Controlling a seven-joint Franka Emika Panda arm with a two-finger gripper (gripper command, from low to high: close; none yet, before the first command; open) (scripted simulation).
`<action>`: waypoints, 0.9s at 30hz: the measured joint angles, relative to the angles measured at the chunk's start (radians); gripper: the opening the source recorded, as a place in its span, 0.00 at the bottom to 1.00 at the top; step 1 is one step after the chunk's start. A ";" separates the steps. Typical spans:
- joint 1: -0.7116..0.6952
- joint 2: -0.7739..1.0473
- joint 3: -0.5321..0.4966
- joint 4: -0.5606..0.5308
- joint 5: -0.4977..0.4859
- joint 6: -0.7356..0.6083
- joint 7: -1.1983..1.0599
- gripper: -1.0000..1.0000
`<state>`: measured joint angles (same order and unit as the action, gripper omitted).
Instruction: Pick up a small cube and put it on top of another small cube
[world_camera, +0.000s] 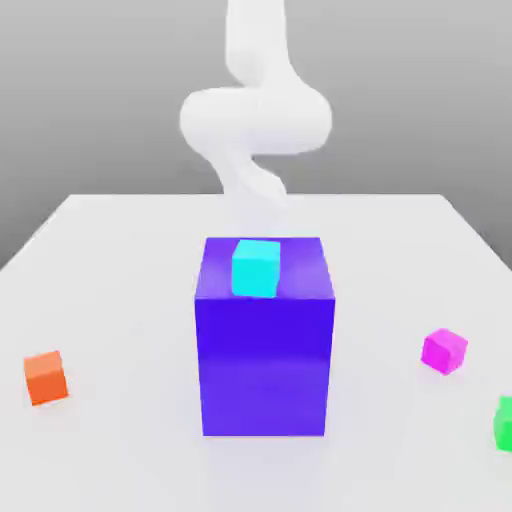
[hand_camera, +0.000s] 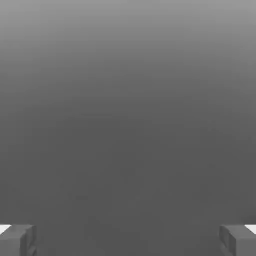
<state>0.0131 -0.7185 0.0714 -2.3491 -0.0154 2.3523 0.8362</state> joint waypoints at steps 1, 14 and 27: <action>0.006 0.039 0.034 -0.022 -0.008 0.025 0.018 0.50; 0.125 0.527 0.405 -0.295 -0.123 0.326 0.247 0.50; 0.365 0.894 0.407 -0.416 -0.314 0.569 0.474 0.50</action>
<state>0.3784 0.1752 0.4781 -2.7646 -0.3292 2.9215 1.3105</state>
